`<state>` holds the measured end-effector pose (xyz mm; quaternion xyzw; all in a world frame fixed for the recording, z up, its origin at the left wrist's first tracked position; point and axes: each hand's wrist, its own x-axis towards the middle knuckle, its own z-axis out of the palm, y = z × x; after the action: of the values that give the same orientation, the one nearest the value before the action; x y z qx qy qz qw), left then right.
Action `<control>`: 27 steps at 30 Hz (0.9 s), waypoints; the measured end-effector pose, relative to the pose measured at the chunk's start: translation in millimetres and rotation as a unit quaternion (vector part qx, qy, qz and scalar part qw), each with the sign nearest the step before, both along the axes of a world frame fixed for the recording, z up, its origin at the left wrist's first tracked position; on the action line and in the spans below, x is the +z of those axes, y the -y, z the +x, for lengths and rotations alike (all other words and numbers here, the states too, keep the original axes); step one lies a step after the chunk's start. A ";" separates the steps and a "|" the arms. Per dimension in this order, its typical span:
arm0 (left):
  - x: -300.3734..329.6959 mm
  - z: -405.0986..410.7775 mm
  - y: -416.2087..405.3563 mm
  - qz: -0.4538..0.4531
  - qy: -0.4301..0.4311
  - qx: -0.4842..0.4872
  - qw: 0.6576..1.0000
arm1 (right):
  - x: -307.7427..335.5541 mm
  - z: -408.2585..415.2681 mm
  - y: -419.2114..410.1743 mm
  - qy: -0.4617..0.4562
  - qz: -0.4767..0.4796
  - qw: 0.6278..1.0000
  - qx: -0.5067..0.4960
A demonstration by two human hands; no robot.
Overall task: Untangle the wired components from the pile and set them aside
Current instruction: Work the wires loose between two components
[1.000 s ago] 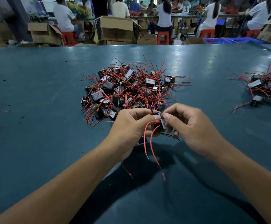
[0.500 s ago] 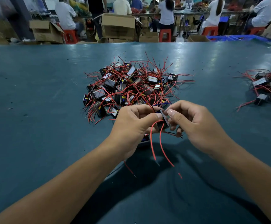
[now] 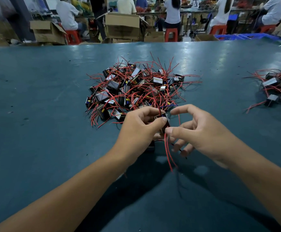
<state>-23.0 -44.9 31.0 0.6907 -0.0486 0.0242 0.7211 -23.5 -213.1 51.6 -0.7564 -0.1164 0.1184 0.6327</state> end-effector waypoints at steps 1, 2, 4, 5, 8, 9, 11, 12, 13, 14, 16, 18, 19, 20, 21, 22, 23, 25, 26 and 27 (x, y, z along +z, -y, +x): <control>0.7 0.4 -0.1 -0.016 -0.007 -0.002 1.000 | 0.2 -0.6 -0.1 0.005 -0.007 1.000 0.006; 1.1 0.8 -0.3 -0.034 -0.013 -0.005 0.999 | -0.2 -1.7 -0.7 0.010 -0.014 1.000 0.009; 1.7 0.8 -0.5 -0.060 -0.017 -0.022 0.998 | -1.6 -4.1 -3.5 0.014 -0.020 1.000 0.014; 2.7 0.1 -0.4 -0.064 -0.018 -0.035 0.997 | -2.1 -5.1 -5.1 0.020 -0.024 0.999 0.016; 5.5 -1.3 0.3 -0.073 -0.024 -0.062 0.995 | -1.8 -2.1 -2.1 0.040 -0.021 0.999 0.025; 6.3 -1.2 0.0 -0.071 -0.025 -0.069 0.995 | -0.1 0.6 1.9 0.040 -0.005 0.999 0.024; 7.1 -0.1 -2.0 -0.043 -0.013 -0.084 0.995 | 6.7 6.3 12.9 0.057 0.007 0.998 0.018; 7.4 0.4 -3.4 -0.026 -0.002 -0.094 0.995 | 10.6 8.4 18.5 0.081 -0.009 0.996 0.021; 7.7 0.4 -4.2 -0.017 0.010 -0.106 0.994 | 14.1 9.5 22.8 0.110 -0.032 0.993 0.030; 8.2 0.4 -4.8 -0.022 0.017 -0.117 0.993 | 16.8 10.0 25.8 0.137 -0.052 0.988 0.042; 8.3 0.1 -5.8 -0.051 0.016 -0.134 0.990 | 19.8 9.5 28.6 0.169 -0.065 0.982 0.056; 8.0 0.4 -7.8 -0.079 0.007 -0.143 0.986 | 20.4 9.5 30.1 0.183 -0.065 0.980 0.052; 7.7 1.0 -9.0 -0.089 0.006 -0.143 0.986 | 20.4 9.5 30.4 0.189 -0.068 0.978 0.046; 7.4 1.9 -10.2 -0.094 0.007 -0.141 0.985 | 20.2 9.9 31.2 0.196 -0.073 0.977 0.040; 7.4 2.7 -10.7 -0.097 0.009 -0.138 0.986 | 19.9 10.3 31.5 0.202 -0.078 0.976 0.035; 7.6 3.0 -10.7 -0.098 0.012 -0.136 0.986 | 19.7 10.6 31.9 0.206 -0.083 0.974 0.030; 7.5 3.1 -9.7 -0.099 0.015 -0.135 0.986 | 19.5 10.6 32.3 0.210 -0.086 0.973 0.027; 7.1 3.0 -7.2 -0.104 0.016 -0.132 0.986 | 19.2 9.9 33.1 0.217 -0.088 0.972 0.026; 6.7 3.0 -6.5 -0.105 0.015 -0.131 0.986 | 18.9 9.3 33.4 0.221 -0.091 0.971 0.027; 5.7 3.3 -6.2 -0.104 0.015 -0.129 0.986 | 18.7 9.1 33.5 0.226 -0.095 0.969 0.029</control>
<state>-19.7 -38.7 36.7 0.5996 -0.1456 -0.0536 0.7851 -14.4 -246.5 70.3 -0.8164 -0.2663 -0.0265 0.5118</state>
